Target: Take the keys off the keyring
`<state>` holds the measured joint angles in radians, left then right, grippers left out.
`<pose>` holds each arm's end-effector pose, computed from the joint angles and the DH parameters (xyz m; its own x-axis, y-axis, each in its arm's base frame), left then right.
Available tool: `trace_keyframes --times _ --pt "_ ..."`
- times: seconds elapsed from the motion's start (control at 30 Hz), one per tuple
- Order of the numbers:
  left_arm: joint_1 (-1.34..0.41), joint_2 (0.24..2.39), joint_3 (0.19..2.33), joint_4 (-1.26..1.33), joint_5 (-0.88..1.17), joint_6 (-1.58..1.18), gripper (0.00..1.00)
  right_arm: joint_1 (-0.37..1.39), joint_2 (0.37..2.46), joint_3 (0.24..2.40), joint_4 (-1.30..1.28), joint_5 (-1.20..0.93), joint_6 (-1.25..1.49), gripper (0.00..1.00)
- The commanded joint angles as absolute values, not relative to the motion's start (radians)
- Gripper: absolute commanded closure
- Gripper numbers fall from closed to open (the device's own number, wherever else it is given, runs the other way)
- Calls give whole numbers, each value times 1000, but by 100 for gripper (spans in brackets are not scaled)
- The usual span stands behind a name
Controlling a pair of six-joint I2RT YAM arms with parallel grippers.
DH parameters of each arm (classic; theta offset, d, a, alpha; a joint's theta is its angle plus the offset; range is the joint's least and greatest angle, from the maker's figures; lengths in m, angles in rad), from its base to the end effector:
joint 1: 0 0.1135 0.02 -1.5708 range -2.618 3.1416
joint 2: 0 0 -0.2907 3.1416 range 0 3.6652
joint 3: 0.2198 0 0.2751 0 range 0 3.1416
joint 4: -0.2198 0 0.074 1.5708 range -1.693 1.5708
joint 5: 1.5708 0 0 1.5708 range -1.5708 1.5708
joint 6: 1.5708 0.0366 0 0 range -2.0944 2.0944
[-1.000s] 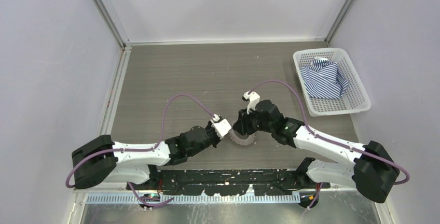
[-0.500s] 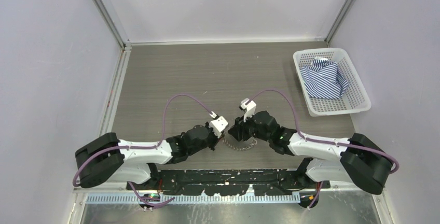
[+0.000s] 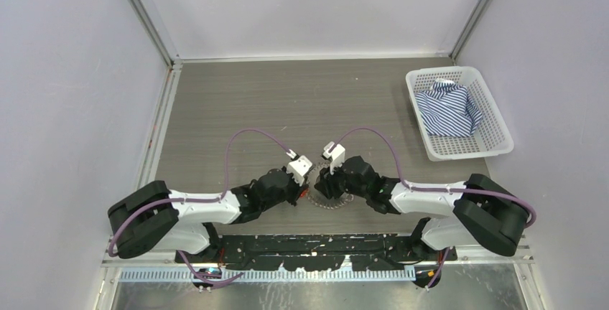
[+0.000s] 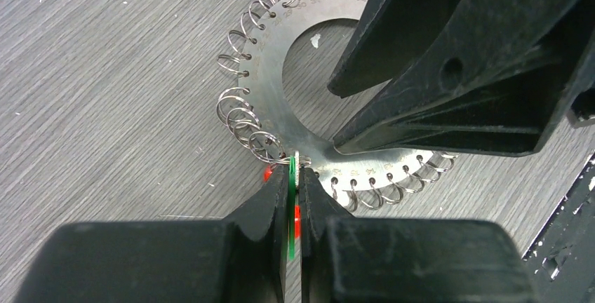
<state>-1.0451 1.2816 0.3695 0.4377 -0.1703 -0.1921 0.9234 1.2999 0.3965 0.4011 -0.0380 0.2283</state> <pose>0.1292 -0.2103 0.1662 -0.3733 0.2685 -0.8880 0.7188 0.6889 -0.0938 0.1511 0.2022 0.1666 -0.4678 -0.2437 -0.8496 -0.7302 0.6481 0.2162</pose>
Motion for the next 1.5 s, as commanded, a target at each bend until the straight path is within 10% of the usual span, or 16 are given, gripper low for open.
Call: trace_keyframes --times 0.0,1.47 --pt "-1023 1293 370 413 -144 -224 100 935 1330 467 424 -29 172 61" --pt "-812 1354 395 305 156 -401 100 950 1472 482 551 -22 150 70"
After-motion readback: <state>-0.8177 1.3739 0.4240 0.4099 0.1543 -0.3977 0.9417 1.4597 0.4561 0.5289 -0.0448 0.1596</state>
